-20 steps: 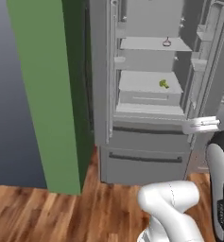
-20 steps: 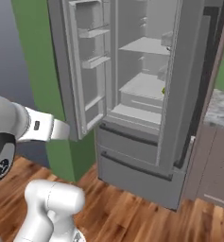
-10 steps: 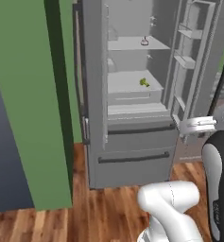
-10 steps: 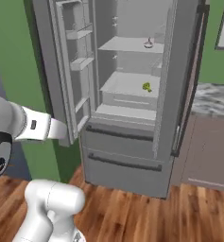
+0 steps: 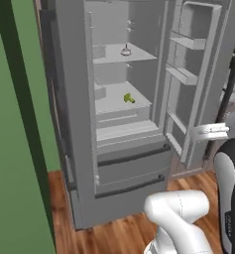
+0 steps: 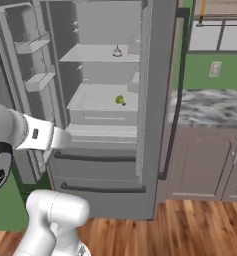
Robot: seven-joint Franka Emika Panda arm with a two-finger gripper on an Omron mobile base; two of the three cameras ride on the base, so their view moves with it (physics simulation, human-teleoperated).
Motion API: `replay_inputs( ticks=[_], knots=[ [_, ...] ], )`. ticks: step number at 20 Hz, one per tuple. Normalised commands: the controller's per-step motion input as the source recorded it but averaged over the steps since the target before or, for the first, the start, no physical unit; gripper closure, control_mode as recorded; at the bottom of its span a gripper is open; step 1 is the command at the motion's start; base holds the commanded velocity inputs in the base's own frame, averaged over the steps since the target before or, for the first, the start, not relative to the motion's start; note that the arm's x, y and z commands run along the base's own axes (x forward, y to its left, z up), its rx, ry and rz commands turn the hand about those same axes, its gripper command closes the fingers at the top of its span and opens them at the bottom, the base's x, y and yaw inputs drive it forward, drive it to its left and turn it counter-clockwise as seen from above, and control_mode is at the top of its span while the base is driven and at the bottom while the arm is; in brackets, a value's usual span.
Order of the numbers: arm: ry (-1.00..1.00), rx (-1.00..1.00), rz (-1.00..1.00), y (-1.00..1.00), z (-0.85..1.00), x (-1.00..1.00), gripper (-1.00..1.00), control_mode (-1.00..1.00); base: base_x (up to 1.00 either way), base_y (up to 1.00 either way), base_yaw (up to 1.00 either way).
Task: Retrieve the bottle and the shaker from the cabinet and place them next to the mixing bowl on the counter. Then add garlic from the fridge to the mixing bowl.
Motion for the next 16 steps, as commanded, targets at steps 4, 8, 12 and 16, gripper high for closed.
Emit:
replay_inputs(
  ticks=[4,8,12,16],
  knots=[
    [0.00,0.00,0.00,0.00,0.00,0.00,-1.00,1.00,0.40,0.24,-0.02],
    [0.00,0.00,0.00,0.00,0.00,0.00,-1.00,1.00,0.55,0.16,0.00],
    [0.00,0.00,0.00,0.00,0.00,0.00,-1.00,1.00,0.56,0.40,0.00],
    [0.00,0.00,0.00,0.00,0.00,0.00,-1.00,1.00,0.78,0.28,0.00]
  ],
)
